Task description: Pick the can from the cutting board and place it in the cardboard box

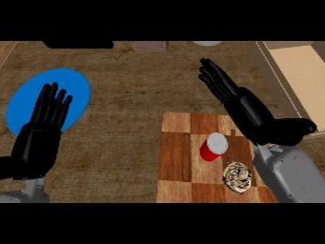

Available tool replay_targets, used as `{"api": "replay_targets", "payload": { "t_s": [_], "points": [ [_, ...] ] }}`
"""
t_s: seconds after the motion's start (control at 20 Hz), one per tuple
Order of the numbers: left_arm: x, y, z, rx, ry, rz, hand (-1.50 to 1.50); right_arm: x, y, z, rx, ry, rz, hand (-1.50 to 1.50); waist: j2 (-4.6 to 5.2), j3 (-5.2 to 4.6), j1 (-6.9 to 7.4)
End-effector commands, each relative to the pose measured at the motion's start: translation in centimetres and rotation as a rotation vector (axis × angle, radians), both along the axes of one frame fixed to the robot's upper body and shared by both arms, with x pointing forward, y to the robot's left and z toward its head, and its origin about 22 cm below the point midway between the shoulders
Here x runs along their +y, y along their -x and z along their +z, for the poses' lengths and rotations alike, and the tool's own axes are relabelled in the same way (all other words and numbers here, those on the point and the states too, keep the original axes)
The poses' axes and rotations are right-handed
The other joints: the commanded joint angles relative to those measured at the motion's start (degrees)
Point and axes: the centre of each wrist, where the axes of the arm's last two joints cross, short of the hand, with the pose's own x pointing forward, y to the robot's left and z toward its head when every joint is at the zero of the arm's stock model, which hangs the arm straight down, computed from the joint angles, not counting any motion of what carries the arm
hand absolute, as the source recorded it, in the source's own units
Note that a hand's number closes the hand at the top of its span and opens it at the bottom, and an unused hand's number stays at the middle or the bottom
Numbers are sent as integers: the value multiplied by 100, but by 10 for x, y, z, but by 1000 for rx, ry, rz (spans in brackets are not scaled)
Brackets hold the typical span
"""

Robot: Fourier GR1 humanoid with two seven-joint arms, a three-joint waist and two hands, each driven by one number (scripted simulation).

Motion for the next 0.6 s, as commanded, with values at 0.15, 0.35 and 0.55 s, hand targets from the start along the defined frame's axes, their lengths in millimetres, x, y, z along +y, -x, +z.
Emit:
{"api": "replay_targets", "payload": {
  "t_s": [0.15,0.35,0.55],
  "points": [
    [31,9,-12,99,-79,175,0,-112,21,-31,75,-49,-634,150,22,106,-500],
    [41,15,-16,198,-107,197,0,-192,54,-69,223,370,-995,150,86,73,-599],
    [34,6,1,239,-112,157,0,-169,94,-88,37,334,-1144,-150,15,83,-286]
  ]
}}
